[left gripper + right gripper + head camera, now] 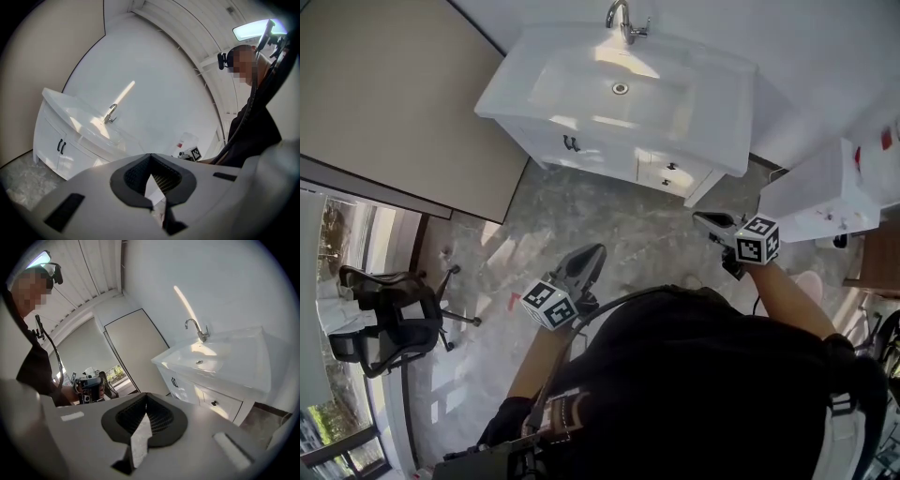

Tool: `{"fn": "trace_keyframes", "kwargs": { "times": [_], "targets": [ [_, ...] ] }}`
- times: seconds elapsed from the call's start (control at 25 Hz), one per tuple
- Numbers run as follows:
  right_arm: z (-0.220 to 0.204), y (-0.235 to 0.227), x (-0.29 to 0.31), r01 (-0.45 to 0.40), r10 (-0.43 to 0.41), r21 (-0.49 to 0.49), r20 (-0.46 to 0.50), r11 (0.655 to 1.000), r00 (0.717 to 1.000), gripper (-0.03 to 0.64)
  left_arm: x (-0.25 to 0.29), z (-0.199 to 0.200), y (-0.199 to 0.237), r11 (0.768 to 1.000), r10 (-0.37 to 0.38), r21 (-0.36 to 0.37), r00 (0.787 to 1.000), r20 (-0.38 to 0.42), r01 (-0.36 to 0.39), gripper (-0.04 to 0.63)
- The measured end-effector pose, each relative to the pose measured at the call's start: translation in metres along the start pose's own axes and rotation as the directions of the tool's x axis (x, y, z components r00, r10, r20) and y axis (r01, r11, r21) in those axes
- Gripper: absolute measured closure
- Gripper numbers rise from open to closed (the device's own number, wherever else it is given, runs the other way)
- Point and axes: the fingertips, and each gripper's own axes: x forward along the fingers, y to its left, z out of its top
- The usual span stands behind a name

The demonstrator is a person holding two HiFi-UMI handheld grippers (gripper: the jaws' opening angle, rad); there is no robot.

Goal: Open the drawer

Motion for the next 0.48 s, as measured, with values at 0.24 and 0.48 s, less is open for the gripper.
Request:
{"fn": "trace_keyframes", "kwargs": {
  "times": [0.24, 0.48],
  "targets": [
    [-0.005, -0.058, -0.005, -0.003, 0.002, -0.009, -0.04, 1.0, 0.999, 0.615, 0.034, -0.009, -0.004, 0.998, 0.062, 0.004, 0.998, -0.02, -0.062, 0.595],
    [-0.032, -0.125, 0.002, -0.13, 0.106, -0.132, -0.176, 0.983, 0.979, 0.614, 0.1, -0.03, -0.011, 0.979, 0.201, -0.025, 0.98, -0.005, -0.201, 0.595]
  ]
}}
